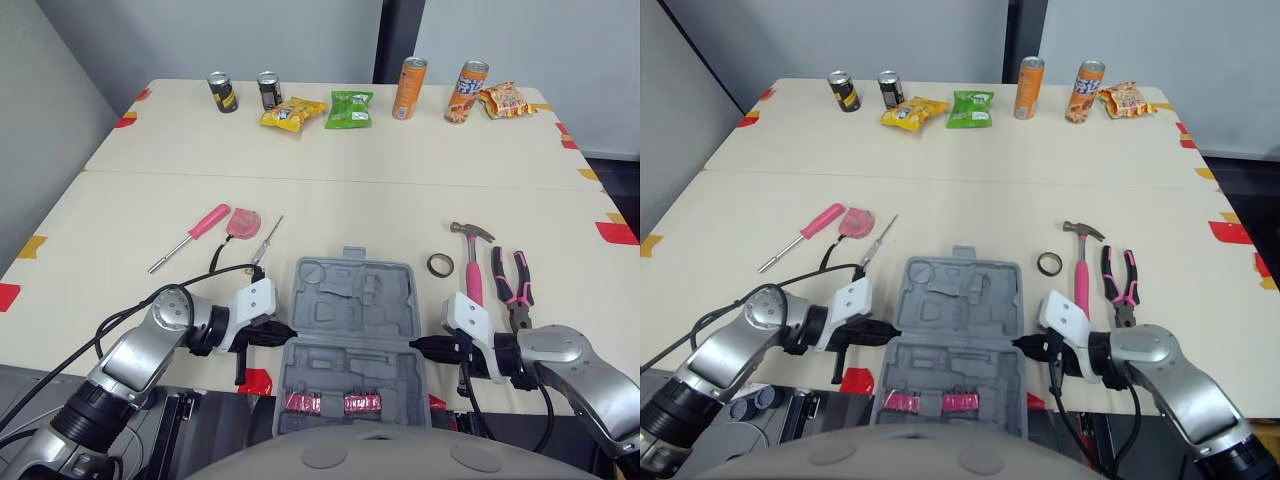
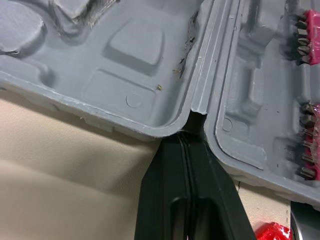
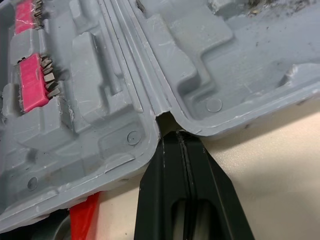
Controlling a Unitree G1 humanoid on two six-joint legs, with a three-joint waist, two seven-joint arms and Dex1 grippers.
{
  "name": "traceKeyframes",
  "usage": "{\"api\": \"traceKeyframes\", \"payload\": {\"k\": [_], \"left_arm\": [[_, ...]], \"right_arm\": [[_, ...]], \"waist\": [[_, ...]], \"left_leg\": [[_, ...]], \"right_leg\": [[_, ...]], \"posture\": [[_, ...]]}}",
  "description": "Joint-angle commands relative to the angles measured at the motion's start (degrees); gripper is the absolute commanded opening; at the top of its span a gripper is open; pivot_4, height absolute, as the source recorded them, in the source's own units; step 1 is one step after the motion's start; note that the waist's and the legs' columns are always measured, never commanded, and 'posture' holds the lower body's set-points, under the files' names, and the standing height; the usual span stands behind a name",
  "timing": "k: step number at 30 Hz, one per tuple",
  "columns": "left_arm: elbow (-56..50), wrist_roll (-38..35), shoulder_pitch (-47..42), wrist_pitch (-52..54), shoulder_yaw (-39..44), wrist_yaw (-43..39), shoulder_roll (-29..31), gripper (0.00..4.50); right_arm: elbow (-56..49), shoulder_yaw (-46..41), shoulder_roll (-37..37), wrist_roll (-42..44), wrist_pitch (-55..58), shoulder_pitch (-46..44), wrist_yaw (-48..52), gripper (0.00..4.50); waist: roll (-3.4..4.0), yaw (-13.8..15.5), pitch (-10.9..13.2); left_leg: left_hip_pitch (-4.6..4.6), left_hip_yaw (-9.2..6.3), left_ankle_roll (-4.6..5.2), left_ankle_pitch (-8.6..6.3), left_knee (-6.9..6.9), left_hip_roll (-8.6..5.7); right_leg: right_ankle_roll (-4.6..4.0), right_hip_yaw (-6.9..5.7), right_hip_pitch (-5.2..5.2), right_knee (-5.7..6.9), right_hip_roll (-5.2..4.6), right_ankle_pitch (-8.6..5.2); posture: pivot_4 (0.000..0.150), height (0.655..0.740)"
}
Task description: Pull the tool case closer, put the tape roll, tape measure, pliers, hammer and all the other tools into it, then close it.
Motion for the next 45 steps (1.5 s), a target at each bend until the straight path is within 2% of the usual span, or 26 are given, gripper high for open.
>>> {"api": "traceKeyframes", "payload": {"k": [1,45], "left_arm": [[2.1,1.5,-0.5,0.8,0.2,2.7,-0.5,0.01],[2.5,1.5,-2.1,1.4,1.2,4.1,-2.1,0.01]], "right_arm": [[-0.8,-0.5,0.0,0.7,-1.2,-0.4,0.3,0.03],[-0.4,-0.2,-0.2,0.4,-1.4,0.2,0.2,0.03]], "waist": [[0.0,0.0,0.0],[-0.01,0.6,0.0]], "left_leg": [[0.0,0.0,0.0,0.0,0.0,0.0],[-0.01,-0.01,0.0,0.0,-0.01,-0.01]], "right_leg": [[0.0,0.0,0.0,0.0,0.0,0.0],[0.02,-0.01,0.01,-0.05,-0.03,0.01]], "posture": [[0.15,0.74],[0.15,0.74]]}}
